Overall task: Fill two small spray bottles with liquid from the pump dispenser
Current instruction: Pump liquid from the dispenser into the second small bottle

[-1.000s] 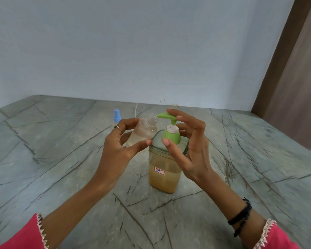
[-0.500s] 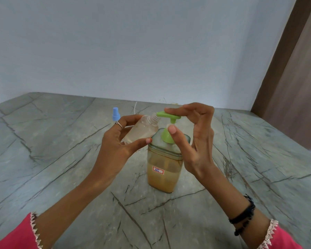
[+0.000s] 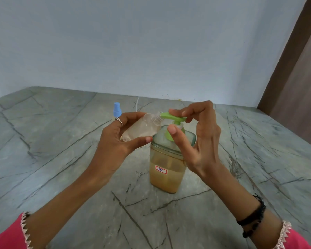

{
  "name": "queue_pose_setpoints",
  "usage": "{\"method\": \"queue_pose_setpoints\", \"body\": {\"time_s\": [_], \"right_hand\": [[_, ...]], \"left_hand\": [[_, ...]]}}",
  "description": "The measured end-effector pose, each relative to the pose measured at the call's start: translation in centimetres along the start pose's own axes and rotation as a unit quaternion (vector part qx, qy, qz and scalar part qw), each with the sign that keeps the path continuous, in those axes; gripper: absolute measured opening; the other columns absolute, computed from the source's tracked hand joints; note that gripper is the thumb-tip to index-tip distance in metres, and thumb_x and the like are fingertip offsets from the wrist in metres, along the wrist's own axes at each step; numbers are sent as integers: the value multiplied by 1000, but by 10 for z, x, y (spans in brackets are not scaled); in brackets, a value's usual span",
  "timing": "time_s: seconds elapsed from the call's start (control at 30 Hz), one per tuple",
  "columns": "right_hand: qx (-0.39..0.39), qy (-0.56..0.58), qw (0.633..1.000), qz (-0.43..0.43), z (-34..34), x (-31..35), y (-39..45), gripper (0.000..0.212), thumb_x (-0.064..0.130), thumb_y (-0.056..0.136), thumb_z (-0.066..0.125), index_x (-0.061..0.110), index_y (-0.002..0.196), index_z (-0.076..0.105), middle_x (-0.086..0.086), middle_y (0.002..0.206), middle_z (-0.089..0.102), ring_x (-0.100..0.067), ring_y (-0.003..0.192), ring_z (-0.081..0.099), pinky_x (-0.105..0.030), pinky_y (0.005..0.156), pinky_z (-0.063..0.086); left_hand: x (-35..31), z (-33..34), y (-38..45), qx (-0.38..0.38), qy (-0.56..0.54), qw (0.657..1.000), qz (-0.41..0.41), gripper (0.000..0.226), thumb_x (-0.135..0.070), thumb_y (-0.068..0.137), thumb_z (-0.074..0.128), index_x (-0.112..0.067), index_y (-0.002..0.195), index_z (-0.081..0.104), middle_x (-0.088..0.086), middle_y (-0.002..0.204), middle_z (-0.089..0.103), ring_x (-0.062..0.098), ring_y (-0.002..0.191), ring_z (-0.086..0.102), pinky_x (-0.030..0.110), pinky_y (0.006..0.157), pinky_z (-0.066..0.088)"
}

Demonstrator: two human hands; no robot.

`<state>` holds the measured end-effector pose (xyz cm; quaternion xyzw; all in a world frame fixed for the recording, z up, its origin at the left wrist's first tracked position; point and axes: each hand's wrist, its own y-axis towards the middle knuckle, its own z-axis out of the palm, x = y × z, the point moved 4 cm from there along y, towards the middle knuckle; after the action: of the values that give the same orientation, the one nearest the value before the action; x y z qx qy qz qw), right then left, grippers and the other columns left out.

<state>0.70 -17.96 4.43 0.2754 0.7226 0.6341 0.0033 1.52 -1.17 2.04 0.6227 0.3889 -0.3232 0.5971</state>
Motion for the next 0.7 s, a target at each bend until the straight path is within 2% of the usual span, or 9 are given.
{"method": "queue_pose_setpoints", "body": {"time_s": [0.1, 0.17, 0.27, 0.43, 0.53, 0.63, 0.7], "right_hand": [[-5, -9, 1000, -21, 1, 1, -2, 29, 44, 85, 55, 23, 99, 41, 3, 101, 62, -32, 88, 59, -49, 73, 45], [-12, -14, 999, -41, 2, 0, -6, 31, 49, 90, 51, 23, 103, 42, 5, 107, 60, -29, 90, 58, -52, 75, 45], [-12, -10, 998, -66, 3, -3, -11, 31, 49, 93, 46, 21, 107, 41, 4, 118, 58, -34, 97, 59, -55, 77, 43], [-17, -30, 996, -83, 4, -3, -15, 32, 45, 95, 44, 17, 110, 41, -3, 126, 56, -21, 102, 48, -44, 83, 41], [-9, -38, 997, -69, 3, -3, -14, 31, 43, 94, 46, 18, 112, 41, 0, 123, 60, -18, 103, 44, -44, 84, 40], [-11, -18, 998, -52, 1, 0, -10, 33, 46, 93, 47, 22, 114, 42, 9, 119, 58, -26, 104, 51, -52, 81, 43], [-9, 18, 999, -26, -2, 3, -6, 29, 49, 91, 49, 35, 116, 42, 6, 116, 59, -35, 104, 57, -54, 84, 44]], "left_hand": [[1, 1, 1, 1, -13, 1000, -6, 46, -22, 57, 74, -25, 102, 63, -1, 107, 67, 10, 101, 63, 14, 76, 51], [1, 0, 1, 1, -15, 1000, -5, 46, -22, 57, 75, -27, 101, 62, -2, 106, 67, 11, 101, 62, 15, 77, 52], [1, 0, 0, 4, -20, 1000, -4, 49, -24, 56, 83, -27, 100, 63, -4, 105, 67, 10, 100, 62, 16, 76, 52], [1, 0, -1, 2, -26, 1000, -5, 46, -20, 58, 80, -26, 101, 63, -5, 104, 67, 13, 102, 62, 17, 79, 52], [0, 0, -2, 1, -31, 1000, -4, 47, -24, 56, 79, -26, 101, 63, -5, 104, 67, 11, 101, 62, 16, 77, 52], [0, 1, -2, 2, -28, 1000, -9, 46, -21, 59, 75, -25, 102, 62, 0, 107, 66, 13, 102, 62, 18, 78, 53], [0, 0, -2, 4, -17, 1000, -9, 48, -22, 59, 79, -24, 104, 62, 0, 108, 66, 13, 104, 62, 20, 80, 53]]}}
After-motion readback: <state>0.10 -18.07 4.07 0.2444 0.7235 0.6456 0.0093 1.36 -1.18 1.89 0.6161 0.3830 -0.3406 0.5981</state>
